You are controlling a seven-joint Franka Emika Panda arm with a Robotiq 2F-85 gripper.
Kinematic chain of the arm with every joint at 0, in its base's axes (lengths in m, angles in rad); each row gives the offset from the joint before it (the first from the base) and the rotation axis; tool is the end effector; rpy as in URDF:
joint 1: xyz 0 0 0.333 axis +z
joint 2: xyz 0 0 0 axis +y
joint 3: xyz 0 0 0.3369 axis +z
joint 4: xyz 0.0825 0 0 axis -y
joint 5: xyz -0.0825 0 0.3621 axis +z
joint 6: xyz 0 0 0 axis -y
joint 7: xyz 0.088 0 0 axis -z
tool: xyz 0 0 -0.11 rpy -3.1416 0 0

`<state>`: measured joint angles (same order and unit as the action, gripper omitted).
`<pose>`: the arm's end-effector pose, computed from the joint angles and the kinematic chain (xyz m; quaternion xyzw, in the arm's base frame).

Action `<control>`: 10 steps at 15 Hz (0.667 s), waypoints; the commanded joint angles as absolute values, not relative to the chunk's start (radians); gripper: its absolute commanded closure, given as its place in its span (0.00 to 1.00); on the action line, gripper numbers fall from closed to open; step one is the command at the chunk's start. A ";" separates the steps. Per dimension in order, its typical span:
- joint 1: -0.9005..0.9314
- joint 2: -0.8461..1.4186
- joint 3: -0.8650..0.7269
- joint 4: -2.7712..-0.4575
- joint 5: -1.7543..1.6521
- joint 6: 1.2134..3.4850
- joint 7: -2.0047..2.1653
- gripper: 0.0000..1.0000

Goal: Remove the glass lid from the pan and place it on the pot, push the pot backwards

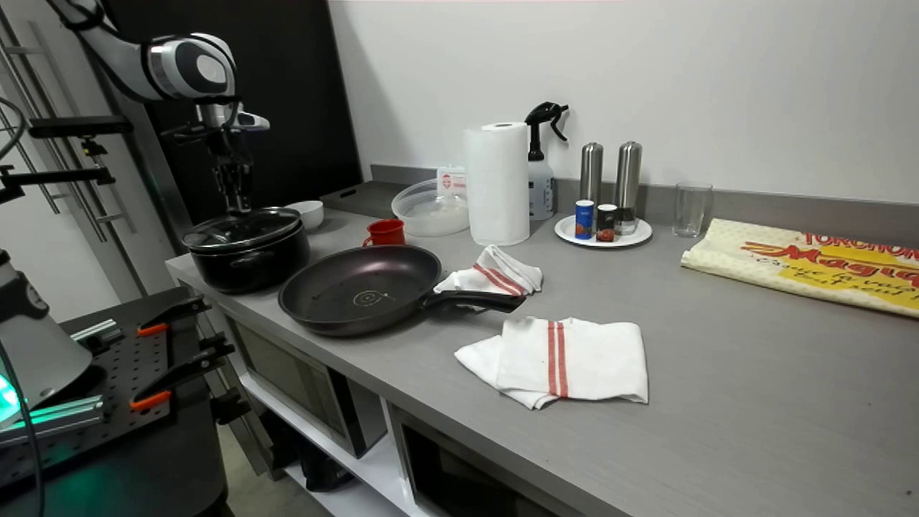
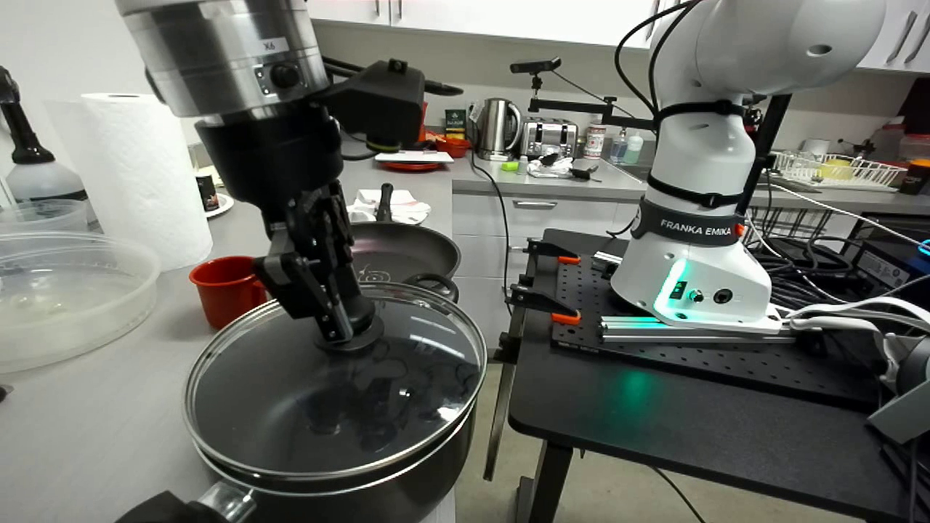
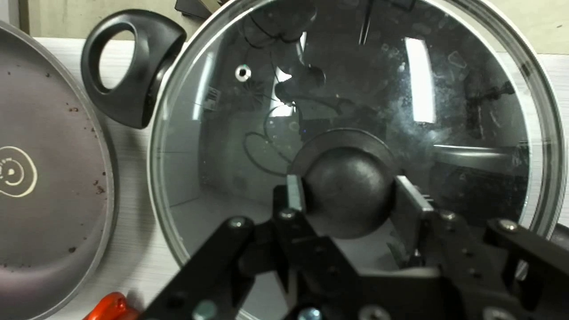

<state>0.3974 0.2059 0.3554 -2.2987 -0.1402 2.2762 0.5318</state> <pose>0.3622 0.3344 0.2830 0.9813 0.1604 -0.0771 0.0732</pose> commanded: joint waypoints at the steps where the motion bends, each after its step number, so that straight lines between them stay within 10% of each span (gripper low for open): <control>1: 0.413 0.214 0.336 -2.280 -0.129 2.270 0.512 0.75; 10: 0.414 0.223 0.326 -2.276 -0.129 2.266 0.509 0.75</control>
